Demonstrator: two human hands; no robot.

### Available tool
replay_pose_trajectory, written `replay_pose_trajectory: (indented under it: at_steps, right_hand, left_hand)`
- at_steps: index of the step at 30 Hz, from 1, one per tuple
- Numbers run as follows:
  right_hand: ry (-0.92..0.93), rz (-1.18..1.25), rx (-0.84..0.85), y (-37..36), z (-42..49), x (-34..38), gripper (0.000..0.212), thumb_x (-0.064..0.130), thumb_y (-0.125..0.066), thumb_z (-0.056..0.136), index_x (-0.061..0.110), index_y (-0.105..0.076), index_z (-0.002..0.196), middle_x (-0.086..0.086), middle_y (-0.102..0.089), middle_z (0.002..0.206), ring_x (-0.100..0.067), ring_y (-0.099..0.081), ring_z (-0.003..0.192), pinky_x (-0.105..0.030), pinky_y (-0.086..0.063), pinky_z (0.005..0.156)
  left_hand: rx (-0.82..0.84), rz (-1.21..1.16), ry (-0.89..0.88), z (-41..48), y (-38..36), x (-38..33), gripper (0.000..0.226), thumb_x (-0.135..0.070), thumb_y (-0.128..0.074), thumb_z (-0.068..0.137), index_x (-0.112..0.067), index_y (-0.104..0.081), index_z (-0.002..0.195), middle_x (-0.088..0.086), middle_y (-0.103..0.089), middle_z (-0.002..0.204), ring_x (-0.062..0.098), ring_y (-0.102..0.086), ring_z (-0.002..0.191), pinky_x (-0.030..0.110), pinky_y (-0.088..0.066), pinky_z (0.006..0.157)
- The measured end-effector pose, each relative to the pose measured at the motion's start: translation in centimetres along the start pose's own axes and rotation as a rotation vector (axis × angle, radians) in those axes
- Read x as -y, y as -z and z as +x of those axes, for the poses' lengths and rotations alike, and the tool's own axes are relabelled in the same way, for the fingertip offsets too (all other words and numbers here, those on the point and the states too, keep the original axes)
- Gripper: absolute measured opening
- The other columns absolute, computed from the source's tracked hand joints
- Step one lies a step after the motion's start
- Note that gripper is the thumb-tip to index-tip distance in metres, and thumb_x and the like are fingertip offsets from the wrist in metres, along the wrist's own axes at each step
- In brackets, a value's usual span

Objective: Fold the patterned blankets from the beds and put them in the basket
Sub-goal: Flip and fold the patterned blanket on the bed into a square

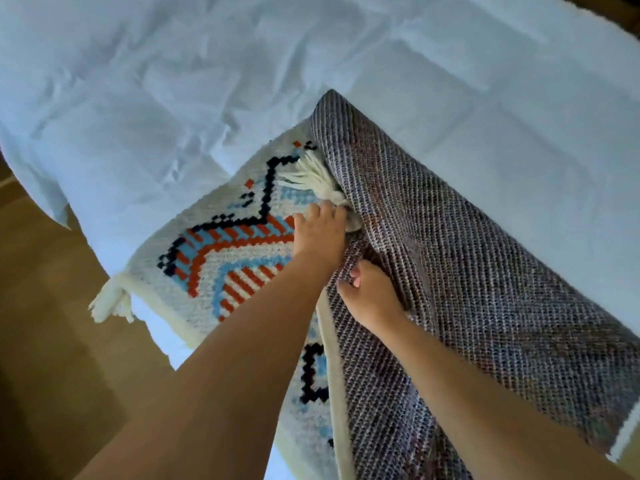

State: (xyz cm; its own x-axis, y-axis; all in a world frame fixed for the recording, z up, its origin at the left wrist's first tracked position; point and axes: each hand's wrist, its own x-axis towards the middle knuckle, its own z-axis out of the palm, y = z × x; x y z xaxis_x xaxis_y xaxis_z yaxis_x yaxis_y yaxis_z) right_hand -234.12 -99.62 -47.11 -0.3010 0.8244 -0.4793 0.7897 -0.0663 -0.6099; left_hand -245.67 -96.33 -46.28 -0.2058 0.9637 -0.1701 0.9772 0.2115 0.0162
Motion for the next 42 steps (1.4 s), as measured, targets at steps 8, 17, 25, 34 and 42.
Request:
replay_pose_trajectory:
  at_steps: [8,17,25,34,42]
  right_hand:
    - [-0.071,-0.257,-0.251,-4.7,2.5,4.6,0.052,0.044,-0.057,0.084,0.006,-0.048,0.117,-0.012,-0.048,0.119,-0.027,-0.047,0.110,-0.038,-0.045,0.084]
    - [0.374,-0.399,-0.022,-10.3,-1.1,12.5,0.014,0.023,-0.049,0.084,0.012,-0.046,0.077,-0.011,-0.056,0.081,-0.031,-0.060,0.067,-0.035,-0.047,0.057]
    - [0.405,-0.622,0.231,-18.7,-3.2,15.2,0.023,0.024,-0.044,0.086,0.009,-0.051,0.102,-0.013,-0.057,0.106,-0.033,-0.061,0.091,-0.035,-0.045,0.069]
    - [0.422,-0.691,0.226,-19.5,-2.2,15.1,0.030,0.030,-0.045,0.088,0.008,-0.049,0.108,-0.014,-0.058,0.106,-0.036,-0.062,0.090,-0.037,-0.045,0.067]
    - [0.489,-0.769,0.223,-19.6,-2.6,14.7,0.029,0.029,-0.043,0.089,0.009,-0.046,0.109,-0.011,-0.057,0.105,-0.031,-0.063,0.085,-0.031,-0.035,0.057]
  left_hand:
    - [-0.035,-0.249,-0.023,2.5,-0.2,6.4,0.022,-0.019,-0.034,0.095,-0.012,-0.043,0.114,0.010,-0.060,0.102,0.030,-0.059,0.084,0.034,-0.035,0.060]
    - [-0.017,-0.441,0.342,-6.7,-1.3,21.8,0.026,-0.032,-0.035,0.094,-0.010,-0.051,0.097,0.012,-0.061,0.084,0.033,-0.058,0.080,0.032,-0.034,0.062]
    - [0.148,-0.632,0.682,-15.0,-5.1,28.2,0.025,-0.033,-0.050,0.083,-0.016,-0.042,0.068,0.001,-0.055,0.072,0.027,-0.057,0.076,0.030,-0.035,0.057]
    - [-0.025,-1.238,0.882,-9.0,-3.3,29.5,0.065,-0.043,-0.065,0.078,-0.016,-0.038,0.131,-0.005,-0.052,0.091,0.018,-0.053,0.091,0.027,-0.037,0.074]
    - [-0.269,-1.476,1.230,-10.0,-4.4,32.1,0.016,-0.025,-0.062,0.084,-0.010,-0.056,0.084,0.006,-0.061,0.082,0.022,-0.055,0.078,0.028,-0.046,0.061]
